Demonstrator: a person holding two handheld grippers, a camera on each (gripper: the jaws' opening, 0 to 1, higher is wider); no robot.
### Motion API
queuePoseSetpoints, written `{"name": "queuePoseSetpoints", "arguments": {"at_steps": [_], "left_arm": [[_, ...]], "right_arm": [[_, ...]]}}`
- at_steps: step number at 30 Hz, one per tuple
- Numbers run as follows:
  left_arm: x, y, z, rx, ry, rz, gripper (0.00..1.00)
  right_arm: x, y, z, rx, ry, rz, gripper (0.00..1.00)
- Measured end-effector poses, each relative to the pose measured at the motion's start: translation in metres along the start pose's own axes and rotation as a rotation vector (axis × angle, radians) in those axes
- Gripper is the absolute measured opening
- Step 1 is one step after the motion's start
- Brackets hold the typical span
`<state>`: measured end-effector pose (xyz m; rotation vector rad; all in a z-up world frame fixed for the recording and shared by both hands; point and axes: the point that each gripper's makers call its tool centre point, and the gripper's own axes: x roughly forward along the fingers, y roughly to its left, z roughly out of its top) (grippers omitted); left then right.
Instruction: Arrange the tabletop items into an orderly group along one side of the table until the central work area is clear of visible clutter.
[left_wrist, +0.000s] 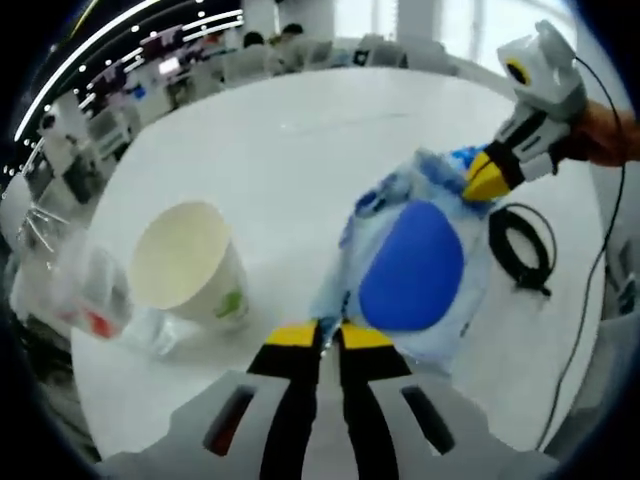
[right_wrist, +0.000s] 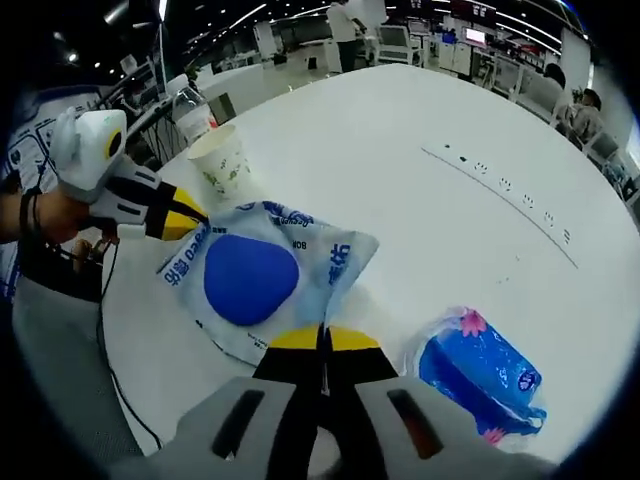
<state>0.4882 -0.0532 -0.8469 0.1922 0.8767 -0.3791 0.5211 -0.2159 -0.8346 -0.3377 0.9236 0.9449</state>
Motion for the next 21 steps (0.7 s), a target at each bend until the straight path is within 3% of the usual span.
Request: {"name": "queuePoseSetpoints", "arguments": {"at_steps": [6, 9, 15, 18, 21], "left_arm": [[-0.005, 0.004, 0.002, -0.006, -0.009, -0.018, 0.13], [-0.008, 0.004, 0.000, -0.113, -0.031, -0.042, 0.17], [-0.012, 0.002, -0.008, -0.203, -0.045, -0.056, 0.20], [-0.016, -0.002, -0.009, -0.316, -0.073, -0.084, 0.22], [-0.019, -0.002, -0.012, -0.348, -0.082, -0.086, 0.24]], "right_arm": [[0.000, -0.007, -0.006, 0.026, 0.006, -0.011, 0.00], [0.000, -0.009, -0.008, 0.037, 0.006, -0.015, 0.00], [0.001, -0.007, -0.010, 0.046, 0.009, -0.013, 0.00], [0.002, -0.008, -0.009, 0.047, 0.007, -0.013, 0.00], [0.003, -0.008, -0.010, 0.047, 0.013, -0.015, 0.00]]}}
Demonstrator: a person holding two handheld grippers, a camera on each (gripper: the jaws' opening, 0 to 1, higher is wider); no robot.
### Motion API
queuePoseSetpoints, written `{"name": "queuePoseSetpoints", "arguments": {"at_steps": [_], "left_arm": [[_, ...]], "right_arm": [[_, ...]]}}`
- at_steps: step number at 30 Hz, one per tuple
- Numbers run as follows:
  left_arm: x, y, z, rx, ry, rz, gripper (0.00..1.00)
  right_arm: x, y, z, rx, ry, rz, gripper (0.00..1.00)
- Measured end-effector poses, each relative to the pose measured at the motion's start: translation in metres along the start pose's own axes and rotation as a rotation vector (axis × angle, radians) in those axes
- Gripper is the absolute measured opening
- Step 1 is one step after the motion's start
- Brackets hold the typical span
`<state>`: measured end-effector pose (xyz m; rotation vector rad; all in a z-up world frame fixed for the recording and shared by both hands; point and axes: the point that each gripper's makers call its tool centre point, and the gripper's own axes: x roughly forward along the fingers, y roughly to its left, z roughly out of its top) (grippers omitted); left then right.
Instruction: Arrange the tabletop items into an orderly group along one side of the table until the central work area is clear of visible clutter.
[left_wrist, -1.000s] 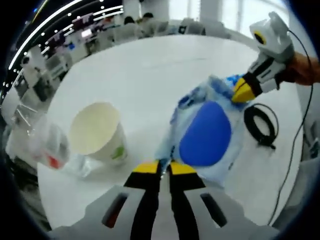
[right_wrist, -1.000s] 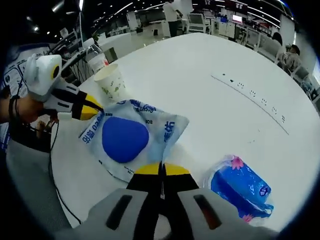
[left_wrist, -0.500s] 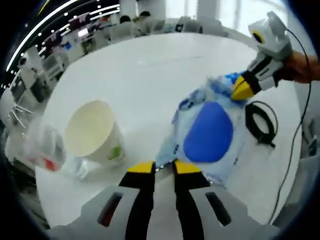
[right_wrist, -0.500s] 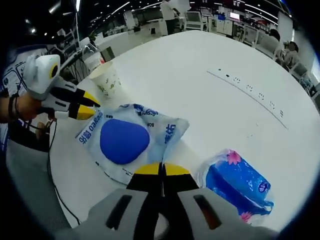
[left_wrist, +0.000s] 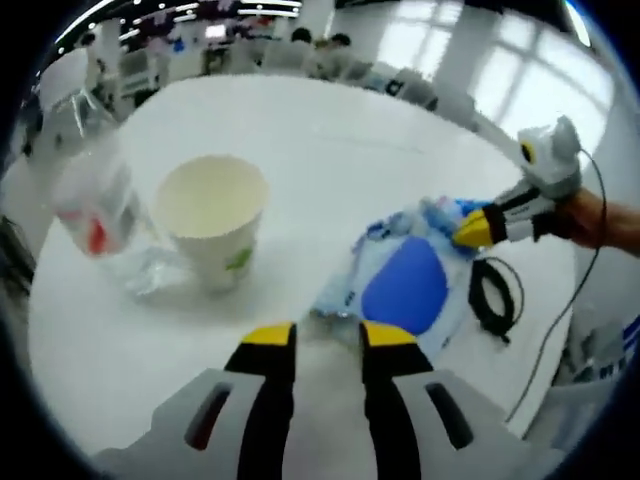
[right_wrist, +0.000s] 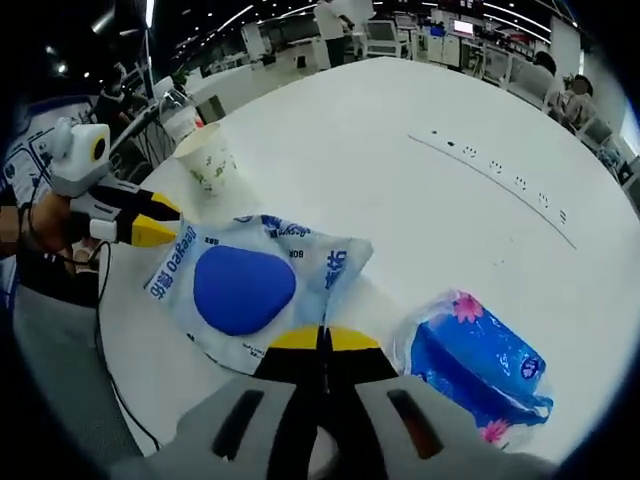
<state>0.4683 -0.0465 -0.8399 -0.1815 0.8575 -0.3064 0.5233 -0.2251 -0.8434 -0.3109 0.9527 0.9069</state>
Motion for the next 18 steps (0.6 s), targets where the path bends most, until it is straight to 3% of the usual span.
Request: {"name": "queuePoseSetpoints", "arguments": {"at_steps": [7, 12, 18], "left_arm": [[-0.009, -0.003, -0.006, -0.201, -0.031, -0.044, 0.28], [-0.010, -0.014, -0.013, -0.194, -0.030, -0.060, 0.30], [-0.011, -0.019, -0.028, -0.251, -0.017, -0.046, 0.32]], "right_arm": [[-0.001, 0.001, 0.000, 0.000, -0.002, -0.001, 0.00], [0.000, 0.002, -0.001, 0.000, -0.001, -0.001, 0.00], [-0.001, 0.004, -0.004, 0.000, 0.001, -0.001, 0.00]]}}
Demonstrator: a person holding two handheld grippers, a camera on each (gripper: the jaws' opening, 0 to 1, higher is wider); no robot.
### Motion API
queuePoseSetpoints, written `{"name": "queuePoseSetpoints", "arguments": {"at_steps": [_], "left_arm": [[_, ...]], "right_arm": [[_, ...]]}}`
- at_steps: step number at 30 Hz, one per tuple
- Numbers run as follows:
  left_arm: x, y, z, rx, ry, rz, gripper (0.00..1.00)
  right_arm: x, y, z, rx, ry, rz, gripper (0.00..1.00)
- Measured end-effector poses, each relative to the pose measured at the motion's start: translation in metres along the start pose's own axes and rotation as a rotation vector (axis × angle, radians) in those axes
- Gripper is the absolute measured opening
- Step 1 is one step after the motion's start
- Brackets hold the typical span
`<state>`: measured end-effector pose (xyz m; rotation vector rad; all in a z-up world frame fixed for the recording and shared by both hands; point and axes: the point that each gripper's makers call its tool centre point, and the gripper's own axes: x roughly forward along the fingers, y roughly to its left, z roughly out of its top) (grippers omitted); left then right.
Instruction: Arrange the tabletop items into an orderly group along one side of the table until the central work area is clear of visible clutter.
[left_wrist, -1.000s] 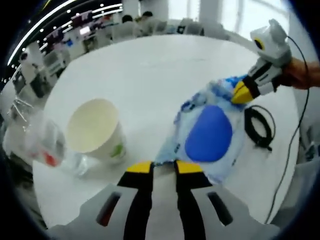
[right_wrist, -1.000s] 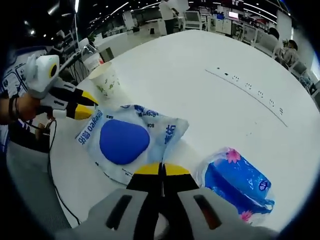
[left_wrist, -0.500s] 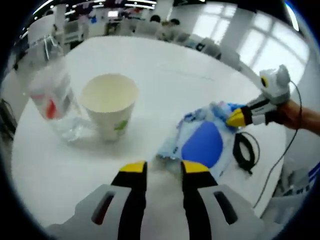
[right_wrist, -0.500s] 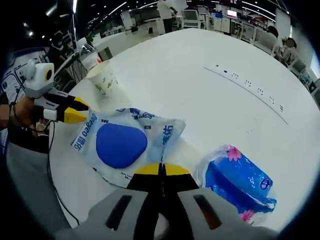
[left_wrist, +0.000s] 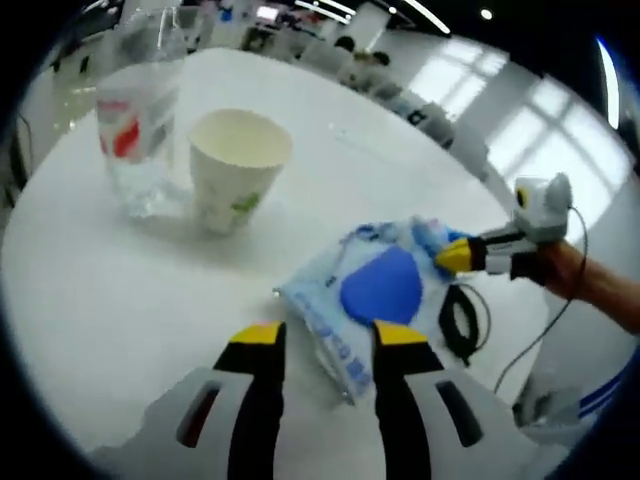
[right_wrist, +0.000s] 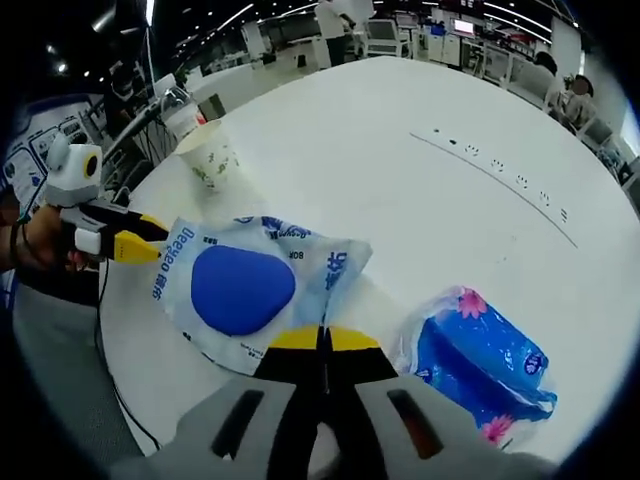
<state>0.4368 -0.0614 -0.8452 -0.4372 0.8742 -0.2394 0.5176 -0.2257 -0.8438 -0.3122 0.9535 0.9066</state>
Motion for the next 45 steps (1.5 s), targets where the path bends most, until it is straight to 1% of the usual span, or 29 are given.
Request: {"name": "queuePoseSetpoints", "arguments": {"at_steps": [2, 6, 10, 11, 12, 15, 16, 18, 23, 26, 28, 29, 30, 32, 35, 36, 39, 42, 45], "left_arm": [[0.001, -0.001, -0.006, -0.035, 0.005, -0.004, 0.32], [0.002, -0.003, -0.016, -0.057, 0.008, -0.001, 0.32], [0.003, -0.005, -0.023, -0.086, 0.011, -0.008, 0.30], [0.003, -0.005, -0.024, -0.087, 0.011, -0.007, 0.28], [0.005, -0.004, -0.025, -0.084, 0.013, 0.000, 0.24], [0.006, -0.005, -0.022, -0.109, -0.004, 0.002, 0.08], [0.006, -0.004, -0.021, -0.105, -0.009, 0.006, 0.07], [0.006, -0.005, -0.016, -0.098, -0.018, 0.009, 0.02], [0.008, -0.005, 0.003, -0.062, -0.039, 0.022, 0.00], [0.010, -0.005, 0.019, -0.028, -0.060, 0.031, 0.00], [0.012, -0.005, 0.031, 0.012, -0.068, 0.044, 0.00], [0.013, -0.005, 0.035, 0.036, -0.072, 0.050, 0.00], [0.014, -0.004, 0.041, 0.072, -0.076, 0.066, 0.00], [0.016, -0.006, 0.050, 0.101, -0.090, 0.078, 0.00], [0.019, -0.010, 0.059, 0.121, -0.102, 0.084, 0.00], [0.020, -0.011, 0.060, 0.117, -0.104, 0.083, 0.00], [0.024, -0.009, 0.068, 0.115, -0.121, 0.102, 0.00], [0.025, -0.008, 0.071, 0.110, -0.131, 0.113, 0.00], [0.028, -0.004, 0.070, 0.105, -0.130, 0.125, 0.00]], "right_arm": [[-0.001, 0.000, -0.001, 0.002, 0.000, 0.000, 0.00], [-0.001, 0.000, -0.003, 0.010, -0.002, -0.002, 0.00], [-0.002, 0.001, -0.005, 0.014, -0.004, -0.003, 0.00], [-0.002, 0.001, -0.005, 0.015, -0.004, -0.003, 0.00], [-0.002, 0.002, -0.006, 0.018, -0.004, -0.003, 0.00], [-0.004, 0.003, -0.008, 0.024, -0.006, -0.001, 0.00], [-0.004, 0.003, -0.009, 0.023, -0.006, -0.002, 0.00], [-0.005, 0.001, -0.010, 0.024, -0.009, -0.007, 0.00], [-0.011, -0.002, -0.011, 0.053, -0.032, -0.011, 0.00], [-0.015, -0.003, -0.008, 0.071, -0.056, -0.025, 0.00], [-0.017, -0.003, -0.005, 0.076, -0.070, -0.034, 0.00], [-0.018, -0.004, -0.002, 0.079, -0.089, -0.045, 0.00], [-0.019, -0.004, 0.000, 0.083, -0.099, -0.051, 0.00], [-0.021, -0.004, 0.003, 0.090, -0.119, -0.071, 0.00], [-0.019, -0.006, 0.005, 0.106, -0.130, -0.093, 0.00], [-0.019, -0.006, 0.004, 0.111, -0.131, -0.100, 0.00], [-0.014, -0.007, 0.005, 0.164, -0.149, -0.106, 0.00], [-0.009, -0.006, 0.005, 0.191, -0.160, -0.108, 0.00], [-0.003, -0.007, 0.003, 0.210, -0.160, -0.117, 0.00]]}}
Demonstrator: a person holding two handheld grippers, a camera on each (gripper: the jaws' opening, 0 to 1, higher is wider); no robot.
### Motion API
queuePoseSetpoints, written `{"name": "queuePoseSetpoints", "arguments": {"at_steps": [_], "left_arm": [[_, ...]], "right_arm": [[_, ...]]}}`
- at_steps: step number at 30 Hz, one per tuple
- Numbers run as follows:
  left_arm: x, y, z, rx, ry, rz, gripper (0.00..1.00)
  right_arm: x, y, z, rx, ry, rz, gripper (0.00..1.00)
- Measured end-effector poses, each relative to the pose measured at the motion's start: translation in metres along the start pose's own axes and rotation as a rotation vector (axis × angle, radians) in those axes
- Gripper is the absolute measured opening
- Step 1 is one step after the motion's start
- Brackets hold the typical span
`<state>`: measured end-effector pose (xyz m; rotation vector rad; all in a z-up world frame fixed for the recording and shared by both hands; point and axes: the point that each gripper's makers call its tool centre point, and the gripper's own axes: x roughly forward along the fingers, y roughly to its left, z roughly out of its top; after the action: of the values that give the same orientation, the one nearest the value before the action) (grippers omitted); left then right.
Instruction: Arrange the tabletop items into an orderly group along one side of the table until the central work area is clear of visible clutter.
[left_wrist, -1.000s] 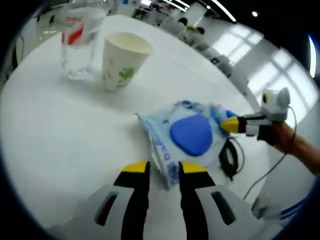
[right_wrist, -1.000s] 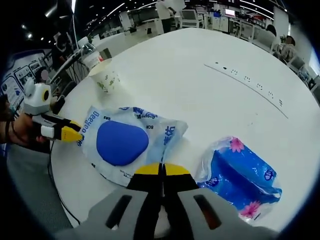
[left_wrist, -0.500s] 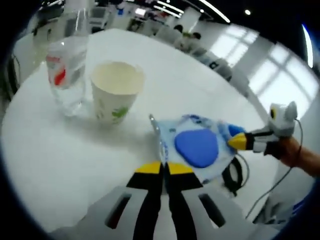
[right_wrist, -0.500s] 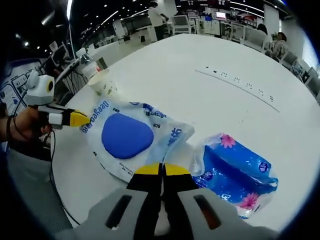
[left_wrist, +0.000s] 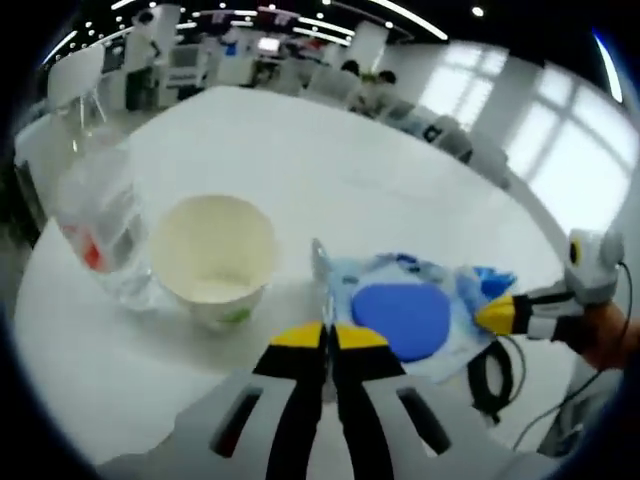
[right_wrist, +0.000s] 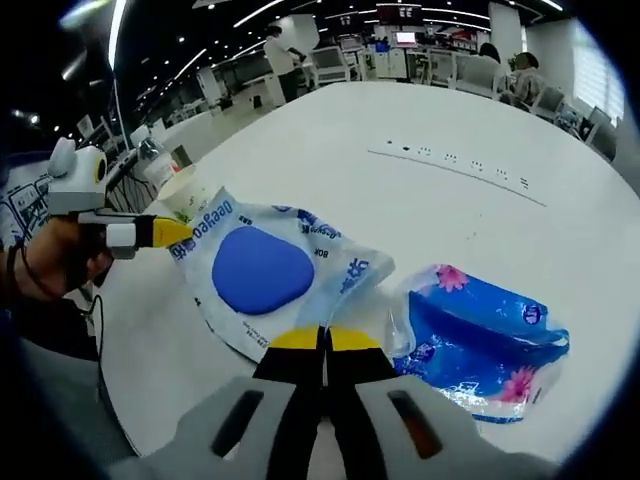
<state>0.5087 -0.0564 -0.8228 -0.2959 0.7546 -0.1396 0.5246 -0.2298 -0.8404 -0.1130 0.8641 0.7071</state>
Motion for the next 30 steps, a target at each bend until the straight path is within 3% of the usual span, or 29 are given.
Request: {"name": "queuePoseSetpoints", "arguments": {"at_steps": [13, 30], "left_arm": [[0.009, 0.013, 0.000, 0.054, 0.003, 0.042, 0.00], [0.020, 0.018, 0.005, -0.013, -0.009, 0.051, 0.00]], "right_arm": [[0.024, -0.007, 0.005, 0.025, -0.008, -0.010, 0.00], [0.029, -0.013, 0.004, -0.004, 0.000, -0.048, 0.00]]}}
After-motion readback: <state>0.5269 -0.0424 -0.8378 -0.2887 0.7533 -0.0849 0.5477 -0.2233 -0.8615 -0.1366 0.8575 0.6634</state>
